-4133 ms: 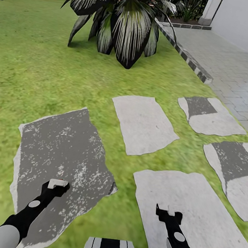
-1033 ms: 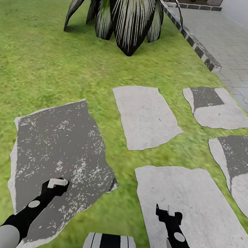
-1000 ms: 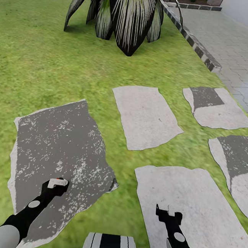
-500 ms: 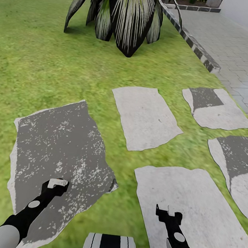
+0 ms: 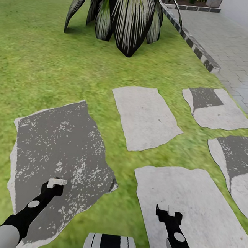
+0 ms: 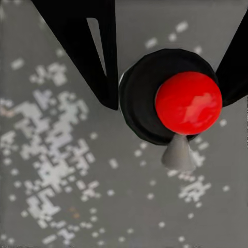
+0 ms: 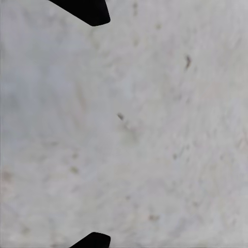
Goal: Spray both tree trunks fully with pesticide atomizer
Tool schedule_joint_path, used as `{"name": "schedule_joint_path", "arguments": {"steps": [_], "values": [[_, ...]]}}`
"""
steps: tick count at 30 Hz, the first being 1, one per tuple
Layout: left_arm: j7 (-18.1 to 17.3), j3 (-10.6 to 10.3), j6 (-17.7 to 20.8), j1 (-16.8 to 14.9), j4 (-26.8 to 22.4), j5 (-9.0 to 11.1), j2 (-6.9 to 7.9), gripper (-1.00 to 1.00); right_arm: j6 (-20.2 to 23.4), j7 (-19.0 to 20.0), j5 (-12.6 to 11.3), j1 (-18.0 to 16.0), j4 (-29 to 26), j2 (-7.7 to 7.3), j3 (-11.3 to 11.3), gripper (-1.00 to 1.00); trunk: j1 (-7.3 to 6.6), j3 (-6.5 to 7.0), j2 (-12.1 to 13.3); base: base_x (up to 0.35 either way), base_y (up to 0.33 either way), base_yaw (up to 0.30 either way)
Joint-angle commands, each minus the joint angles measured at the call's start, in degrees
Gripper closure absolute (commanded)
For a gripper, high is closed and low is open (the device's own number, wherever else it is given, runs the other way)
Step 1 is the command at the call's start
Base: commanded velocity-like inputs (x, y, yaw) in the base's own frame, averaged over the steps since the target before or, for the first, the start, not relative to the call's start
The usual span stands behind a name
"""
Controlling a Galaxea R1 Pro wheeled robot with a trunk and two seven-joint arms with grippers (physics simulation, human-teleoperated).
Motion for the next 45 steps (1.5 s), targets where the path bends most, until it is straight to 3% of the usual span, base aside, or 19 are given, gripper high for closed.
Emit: {"name": "schedule_joint_path", "arguments": {"steps": [1,10,22,30,37,42,45], "values": [[0.02,0.02,0.0,0.0,-0.02,-0.03,0.0,1.0,0.0,0.0,0.0,0.0,0.0,0.0,0.0,-1.0,0.0,0.0,0.0,0.0,0.0,0.0],[0.0,0.08,0.04,-0.01,-0.09,0.06,0.0,1.0,0.0,0.0,0.0,0.01,0.0,0.0,0.0,-1.0,0.0,0.0,0.0,0.0,0.0,0.0],[-0.35,0.12,0.14,0.15,-0.09,0.16,0.17,1.0,-0.03,0.03,0.12,0.05,0.75,0.28,0.08,-1.0,-0.31,2.66,0.16,0.0,0.0,0.0],[-0.36,-0.22,1.49,0.11,-0.22,-0.46,0.27,1.0,-0.15,-0.22,0.03,0.06,2.19,-0.41,-0.14,-1.0,-0.52,4.43,0.27,0.0,0.0,0.0],[-0.07,0.21,7.89,0.37,-4.28,-0.09,1.0,1.0,-0.83,-0.2,0.08,0.06,1.97,-0.51,-0.11,-1.0,-0.7,6.02,0.36,0.0,0.0,0.0],[0.09,0.71,15.16,0.43,-9.79,0.23,0.56,1.0,-1.04,0.0,0.14,0.06,1.28,-0.26,0.31,-1.0,-0.83,7.52,0.43,0.0,0.0,0.0],[0.1,1.37,17.43,0.41,-10.69,0.37,0.54,1.0,-0.99,-0.02,0.17,0.06,-1.4,-0.2,0.45,-1.0,-0.9,8.45,0.47,0.0,0.0,0.0]]}}
